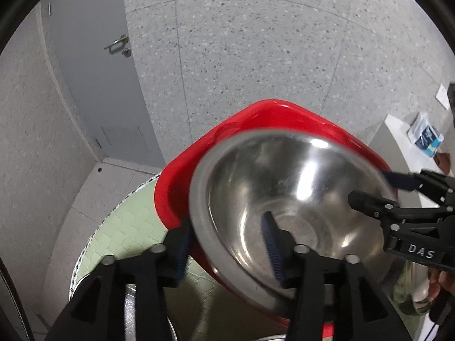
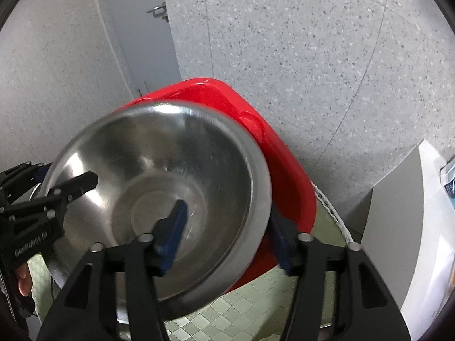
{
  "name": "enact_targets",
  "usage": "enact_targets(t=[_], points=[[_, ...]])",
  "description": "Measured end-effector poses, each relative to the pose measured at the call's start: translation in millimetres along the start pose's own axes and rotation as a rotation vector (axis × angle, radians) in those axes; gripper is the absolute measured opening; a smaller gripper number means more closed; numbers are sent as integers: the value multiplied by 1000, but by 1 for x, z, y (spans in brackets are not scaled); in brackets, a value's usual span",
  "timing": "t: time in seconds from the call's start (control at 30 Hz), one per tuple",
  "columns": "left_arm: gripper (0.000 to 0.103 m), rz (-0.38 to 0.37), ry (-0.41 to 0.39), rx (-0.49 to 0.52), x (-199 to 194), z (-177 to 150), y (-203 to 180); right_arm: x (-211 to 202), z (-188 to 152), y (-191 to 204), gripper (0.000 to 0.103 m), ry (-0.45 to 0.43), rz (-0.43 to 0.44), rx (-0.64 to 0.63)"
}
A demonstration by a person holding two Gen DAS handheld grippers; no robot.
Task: Organize plates and bowls
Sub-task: 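Carry the large steel bowl with both grippers into the red basin and open them, then grasp the light blue plate edge with both grippers and lift it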
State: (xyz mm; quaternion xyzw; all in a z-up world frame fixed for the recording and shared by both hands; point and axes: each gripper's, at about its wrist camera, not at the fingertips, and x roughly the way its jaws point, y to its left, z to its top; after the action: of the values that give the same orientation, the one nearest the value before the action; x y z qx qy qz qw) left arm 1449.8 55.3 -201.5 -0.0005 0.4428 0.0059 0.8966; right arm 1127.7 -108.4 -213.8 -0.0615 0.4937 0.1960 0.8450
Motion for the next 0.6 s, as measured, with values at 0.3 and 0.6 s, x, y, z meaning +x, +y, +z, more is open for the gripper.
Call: enact_targets(t=[0.3,0.6], points=[[86,9,-62,44,-37,-24,-15,-31,-4,2,76,-56,22,31],[97,-57,-173,28,-122,-85,5,-111,-55,0,83,-171,-3,108]])
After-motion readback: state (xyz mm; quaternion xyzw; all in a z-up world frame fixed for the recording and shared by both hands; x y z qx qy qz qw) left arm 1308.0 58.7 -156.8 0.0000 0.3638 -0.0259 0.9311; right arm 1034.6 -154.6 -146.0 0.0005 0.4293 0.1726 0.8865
